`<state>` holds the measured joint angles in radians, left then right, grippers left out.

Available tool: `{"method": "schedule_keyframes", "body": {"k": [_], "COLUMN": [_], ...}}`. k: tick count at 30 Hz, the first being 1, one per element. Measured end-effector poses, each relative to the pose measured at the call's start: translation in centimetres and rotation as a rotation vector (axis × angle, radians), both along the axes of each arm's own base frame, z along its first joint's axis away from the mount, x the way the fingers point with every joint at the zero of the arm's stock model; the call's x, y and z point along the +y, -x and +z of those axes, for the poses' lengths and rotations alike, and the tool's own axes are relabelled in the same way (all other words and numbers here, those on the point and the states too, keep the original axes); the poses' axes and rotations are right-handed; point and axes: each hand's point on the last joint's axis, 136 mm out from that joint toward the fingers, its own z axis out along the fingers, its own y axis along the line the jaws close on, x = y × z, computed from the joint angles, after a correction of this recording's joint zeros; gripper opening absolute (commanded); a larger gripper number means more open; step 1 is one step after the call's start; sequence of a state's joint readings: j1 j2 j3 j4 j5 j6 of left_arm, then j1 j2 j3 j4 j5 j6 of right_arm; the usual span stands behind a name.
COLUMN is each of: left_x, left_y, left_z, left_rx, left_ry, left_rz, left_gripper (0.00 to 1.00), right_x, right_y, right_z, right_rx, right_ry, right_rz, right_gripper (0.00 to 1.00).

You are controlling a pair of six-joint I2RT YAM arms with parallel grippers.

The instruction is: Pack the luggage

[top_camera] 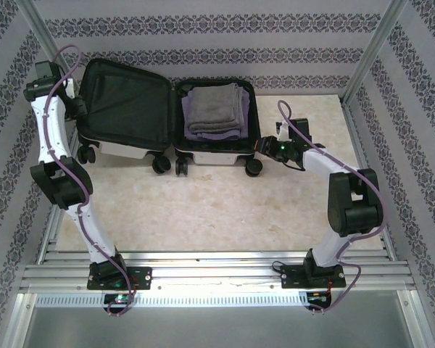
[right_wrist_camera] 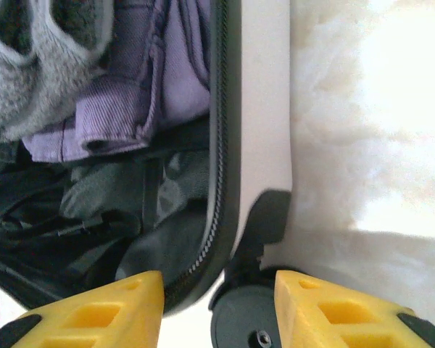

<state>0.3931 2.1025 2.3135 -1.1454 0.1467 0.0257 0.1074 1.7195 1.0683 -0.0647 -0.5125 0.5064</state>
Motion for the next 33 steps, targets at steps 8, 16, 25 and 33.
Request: {"method": "schedule_keyframes", "body": {"k": [8, 16, 25, 33], "left_x": [-0.3, -0.8, -1.1, -2.4], "left_y": [0.2, 0.6, 1.2, 4.9], "left_z": [0.4, 2.0, 3.1, 4.5], "left_rx": [-0.007, -0.039, -0.056, -0.055], "left_ry": [0.01, 0.014, 0.017, 0.015], "left_rz": [-0.002, -0.011, -0.004, 0.026], "left_gripper": [0.0, 0.0, 0.0, 0.0], "right_x": [0.3, 0.3, 0.4, 0.5], "right_y": [-2.2, -2.9, -2.9, 0.0], "right_z": [1.1, 0.0, 0.1, 0.2], "right_rx": [-0.034, -0.009, -0.029, -0.036], "right_ry": [-0.014, 0.006, 0.03, 0.068], "right_rz": [-0.009, -0.021, -0.009, 0.02], "right_gripper": [0.32, 0.11, 0.0, 0.0]}}
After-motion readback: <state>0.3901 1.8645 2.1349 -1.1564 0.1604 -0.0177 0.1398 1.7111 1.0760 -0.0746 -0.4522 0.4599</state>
